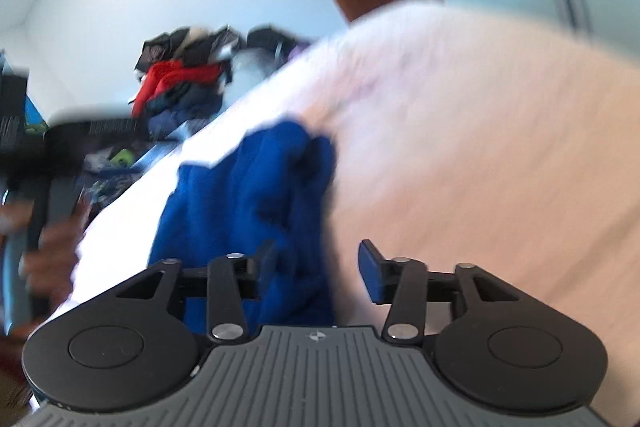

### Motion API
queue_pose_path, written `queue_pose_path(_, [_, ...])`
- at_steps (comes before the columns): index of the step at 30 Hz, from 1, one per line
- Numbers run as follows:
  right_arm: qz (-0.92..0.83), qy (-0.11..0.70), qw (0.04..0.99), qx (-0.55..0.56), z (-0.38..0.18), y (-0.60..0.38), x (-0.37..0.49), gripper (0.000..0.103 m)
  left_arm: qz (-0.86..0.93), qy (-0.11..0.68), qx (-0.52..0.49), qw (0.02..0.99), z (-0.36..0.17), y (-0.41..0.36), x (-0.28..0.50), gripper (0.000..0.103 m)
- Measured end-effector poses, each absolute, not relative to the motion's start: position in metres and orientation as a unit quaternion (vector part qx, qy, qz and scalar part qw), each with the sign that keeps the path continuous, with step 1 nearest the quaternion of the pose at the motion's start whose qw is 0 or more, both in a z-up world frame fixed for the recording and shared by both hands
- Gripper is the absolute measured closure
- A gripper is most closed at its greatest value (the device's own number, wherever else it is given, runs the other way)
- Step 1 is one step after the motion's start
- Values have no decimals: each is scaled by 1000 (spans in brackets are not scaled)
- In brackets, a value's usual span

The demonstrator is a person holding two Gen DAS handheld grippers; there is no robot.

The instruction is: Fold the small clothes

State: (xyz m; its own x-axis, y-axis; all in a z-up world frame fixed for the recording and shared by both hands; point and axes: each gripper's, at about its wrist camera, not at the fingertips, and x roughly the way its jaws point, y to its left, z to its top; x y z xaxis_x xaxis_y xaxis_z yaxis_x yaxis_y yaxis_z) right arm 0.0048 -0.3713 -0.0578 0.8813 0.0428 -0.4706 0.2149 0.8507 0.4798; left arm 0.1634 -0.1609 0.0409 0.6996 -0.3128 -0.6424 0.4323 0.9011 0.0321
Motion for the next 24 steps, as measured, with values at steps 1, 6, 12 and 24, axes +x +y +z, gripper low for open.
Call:
queue_pose_path(1, [-39, 236, 937, 255, -51, -372, 14, 55, -203, 331, 99, 916, 36, -158, 156, 26])
queue_pose_path(6, [13, 258, 949, 179, -34, -363, 82, 55, -207, 331, 131, 911, 13, -148, 125, 26])
queue_pose_path(12, [16, 325, 940, 108, -35, -350, 142, 48, -206, 354, 165, 897, -11, -141, 119, 26])
queue_pose_path(24, [134, 313, 939, 37, -18, -341, 233, 48, -183, 342, 126, 913, 2, -136, 146, 25])
